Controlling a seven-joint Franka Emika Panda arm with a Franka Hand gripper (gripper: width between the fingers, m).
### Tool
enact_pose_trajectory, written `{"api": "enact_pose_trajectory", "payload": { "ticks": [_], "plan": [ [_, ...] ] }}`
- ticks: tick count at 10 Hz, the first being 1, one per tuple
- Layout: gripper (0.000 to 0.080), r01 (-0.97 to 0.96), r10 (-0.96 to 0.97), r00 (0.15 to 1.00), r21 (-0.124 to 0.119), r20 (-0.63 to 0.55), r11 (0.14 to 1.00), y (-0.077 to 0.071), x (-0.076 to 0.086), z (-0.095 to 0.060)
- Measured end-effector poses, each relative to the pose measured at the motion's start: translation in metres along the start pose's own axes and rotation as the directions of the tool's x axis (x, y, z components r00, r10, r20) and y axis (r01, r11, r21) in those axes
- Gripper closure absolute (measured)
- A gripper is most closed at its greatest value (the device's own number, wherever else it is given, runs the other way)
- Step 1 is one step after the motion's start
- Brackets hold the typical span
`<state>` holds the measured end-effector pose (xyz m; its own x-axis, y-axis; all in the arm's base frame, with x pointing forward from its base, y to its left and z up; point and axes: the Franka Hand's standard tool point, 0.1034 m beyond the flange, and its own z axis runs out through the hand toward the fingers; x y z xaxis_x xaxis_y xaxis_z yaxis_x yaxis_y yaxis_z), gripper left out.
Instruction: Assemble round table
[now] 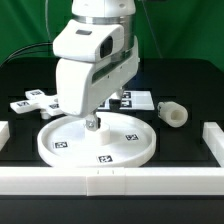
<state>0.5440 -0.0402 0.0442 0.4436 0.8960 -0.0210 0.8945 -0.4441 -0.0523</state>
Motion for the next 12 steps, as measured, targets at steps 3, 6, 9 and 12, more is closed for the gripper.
{"api": "enact_pose_trajectory", "payload": {
  "ticks": [3, 6, 9, 12],
  "plan": [
    [0.015, 0.004, -0.004, 1.0, 0.009, -0.003, 1.0, 0.003, -0.009, 0.019],
    [0.015, 0.002, -0.002, 1.0, 0.024, 0.001, 1.0, 0.0, -0.011, 0.028],
    [0.0354, 0.002, -0.002, 1.0, 0.026, 0.001, 1.0, -0.001, -0.012, 0.03],
    [0.039, 0.002, -0.002, 1.0, 0.025, 0.001, 1.0, -0.001, -0.011, 0.029]
  ]
}}
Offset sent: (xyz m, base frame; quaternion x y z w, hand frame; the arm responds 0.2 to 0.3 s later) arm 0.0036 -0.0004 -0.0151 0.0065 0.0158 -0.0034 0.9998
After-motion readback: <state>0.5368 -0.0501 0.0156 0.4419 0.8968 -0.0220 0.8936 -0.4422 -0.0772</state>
